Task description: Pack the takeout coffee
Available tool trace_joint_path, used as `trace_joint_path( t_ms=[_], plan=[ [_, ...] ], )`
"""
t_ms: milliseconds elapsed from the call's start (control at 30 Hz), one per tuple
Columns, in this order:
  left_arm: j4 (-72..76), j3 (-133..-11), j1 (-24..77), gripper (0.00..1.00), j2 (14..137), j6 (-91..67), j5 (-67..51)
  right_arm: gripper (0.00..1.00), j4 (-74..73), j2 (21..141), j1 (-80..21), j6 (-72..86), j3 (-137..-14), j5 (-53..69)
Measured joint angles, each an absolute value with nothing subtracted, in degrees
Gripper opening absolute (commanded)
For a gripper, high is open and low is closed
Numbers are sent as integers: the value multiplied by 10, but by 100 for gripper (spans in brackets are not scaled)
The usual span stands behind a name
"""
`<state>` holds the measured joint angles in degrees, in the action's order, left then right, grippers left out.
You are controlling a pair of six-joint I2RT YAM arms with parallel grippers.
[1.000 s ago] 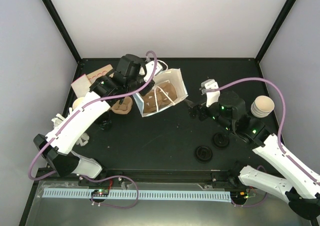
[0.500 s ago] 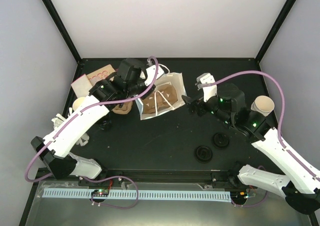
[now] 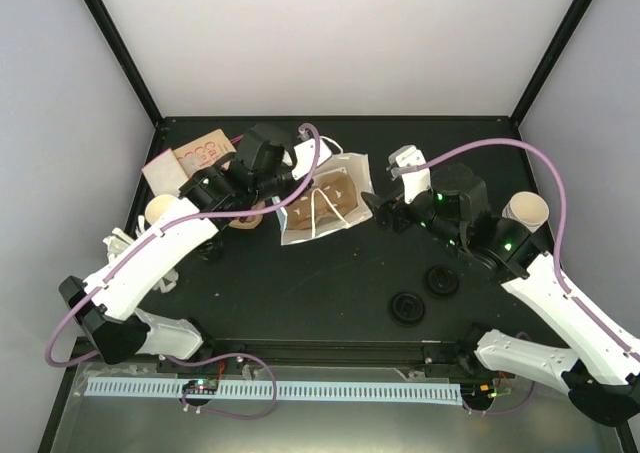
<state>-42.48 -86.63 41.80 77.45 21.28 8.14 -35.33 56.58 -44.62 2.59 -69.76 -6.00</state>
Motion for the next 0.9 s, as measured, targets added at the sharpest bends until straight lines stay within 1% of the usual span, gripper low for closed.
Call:
trace_joint_path(
  t_ms=[133, 267, 500, 667, 767, 900],
  plan=[
    [-423, -858, 423, 2, 771, 218, 82, 84, -354, 568, -446, 22, -699, -53],
    [-418, -850, 428, 1, 767, 223, 83, 75, -355, 574, -446, 15, -701, -45],
    [-414, -838, 429, 2, 757, 225, 83, 69, -352, 584, -446, 4, -708, -23],
    [-404, -829, 432, 1, 750, 225, 79, 67, -352, 602, -446, 1, -722, -9],
    [-398, -820, 432, 2, 749, 225, 75, 60, -355, 612, -446, -8, -726, 14],
    [-396, -813, 433, 2, 749, 225, 72, 46, -373, 641, -447, -27, -747, 39]
  ],
)
